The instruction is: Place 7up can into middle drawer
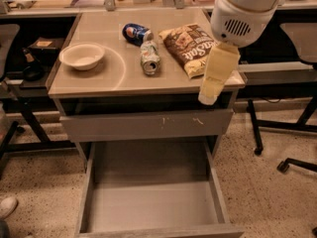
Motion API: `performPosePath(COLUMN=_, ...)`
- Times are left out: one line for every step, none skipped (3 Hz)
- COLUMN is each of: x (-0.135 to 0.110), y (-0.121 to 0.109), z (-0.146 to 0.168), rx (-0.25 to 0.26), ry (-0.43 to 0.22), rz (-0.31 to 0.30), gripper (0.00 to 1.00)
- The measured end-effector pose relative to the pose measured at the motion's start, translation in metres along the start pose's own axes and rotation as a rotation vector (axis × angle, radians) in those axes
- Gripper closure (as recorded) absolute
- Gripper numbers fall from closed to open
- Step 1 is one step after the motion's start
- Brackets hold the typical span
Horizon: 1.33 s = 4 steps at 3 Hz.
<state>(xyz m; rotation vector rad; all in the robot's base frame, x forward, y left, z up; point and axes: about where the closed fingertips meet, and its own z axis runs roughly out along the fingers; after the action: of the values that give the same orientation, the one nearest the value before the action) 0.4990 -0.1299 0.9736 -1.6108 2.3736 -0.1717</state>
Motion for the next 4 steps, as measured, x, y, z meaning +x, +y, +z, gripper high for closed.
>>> performPosePath(x=-0.022, y=-0.019, z=0.017, rx=-0.042, ry=-0.066, rz=0.03, gripper=0.0)
performPosePath(x=-0.025, y=-0.021, z=0.019, rx=-0.049, ry=-0.078, rz=0.032, gripper=0.0)
performPosePath(x=-0.039, y=-0.019, z=0.025, rx=-0.037, ry=-0.118, rz=0.053, gripper=0.0)
performPosePath(x=-0.062, y=-0.023, z=0.034, rx=-0.031, ry=-0.132, rz=0.099, gripper=0.0)
